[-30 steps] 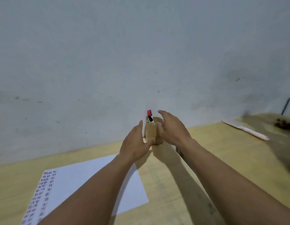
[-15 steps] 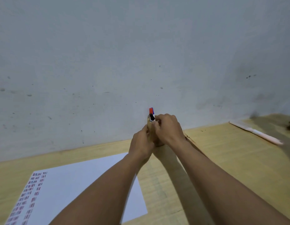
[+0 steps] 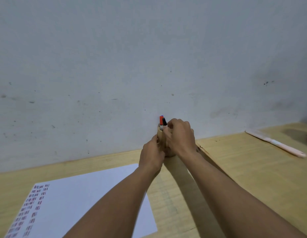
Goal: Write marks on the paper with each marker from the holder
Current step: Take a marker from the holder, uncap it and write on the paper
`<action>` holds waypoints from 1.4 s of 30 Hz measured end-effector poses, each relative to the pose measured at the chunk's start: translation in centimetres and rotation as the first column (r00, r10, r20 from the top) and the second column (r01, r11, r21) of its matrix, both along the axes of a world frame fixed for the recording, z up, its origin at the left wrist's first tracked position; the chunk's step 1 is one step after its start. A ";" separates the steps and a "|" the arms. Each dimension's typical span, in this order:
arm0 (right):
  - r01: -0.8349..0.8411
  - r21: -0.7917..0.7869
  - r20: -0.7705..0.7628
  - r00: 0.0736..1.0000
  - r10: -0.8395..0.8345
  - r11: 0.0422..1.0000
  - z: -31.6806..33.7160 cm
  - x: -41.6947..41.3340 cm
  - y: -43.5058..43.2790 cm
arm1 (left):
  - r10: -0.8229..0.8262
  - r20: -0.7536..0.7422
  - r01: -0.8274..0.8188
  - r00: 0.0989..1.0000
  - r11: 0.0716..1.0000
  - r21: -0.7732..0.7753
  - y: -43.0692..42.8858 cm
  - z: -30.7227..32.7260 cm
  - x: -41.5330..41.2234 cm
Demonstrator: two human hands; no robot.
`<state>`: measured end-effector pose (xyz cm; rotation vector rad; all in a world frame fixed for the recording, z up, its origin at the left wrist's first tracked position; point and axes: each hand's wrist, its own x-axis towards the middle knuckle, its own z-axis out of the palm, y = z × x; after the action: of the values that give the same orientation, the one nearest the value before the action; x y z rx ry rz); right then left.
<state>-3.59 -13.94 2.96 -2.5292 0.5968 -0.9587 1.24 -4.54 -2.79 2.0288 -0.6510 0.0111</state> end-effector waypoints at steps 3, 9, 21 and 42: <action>-0.056 0.019 0.087 0.995 0.054 0.998 0.8 -0.4 0.4 | -0.004 -0.004 0.004 1.000 1.000 0.000 0.0 0.0 0.0; -0.209 0.051 0.158 0.967 0.199 0.977 3.0 -0.8 1.7 | 0.027 -0.015 -0.027 1.000 0.999 0.025 0.9 0.3 0.0; -0.319 -0.235 -0.087 0.948 0.307 0.918 5.9 -3.5 9.3 | -0.027 -0.427 -0.238 0.904 0.799 -0.552 14.2 9.0 -1.8; -0.397 0.909 0.370 0.910 0.190 0.131 7.1 -8.2 23.1 | 0.057 -0.148 -0.125 0.987 0.851 -0.511 25.7 11.4 -7.1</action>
<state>-11.81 9.19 10.10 -1.2238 0.3904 -0.3417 -5.82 21.16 8.62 1.5166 -0.4112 0.1026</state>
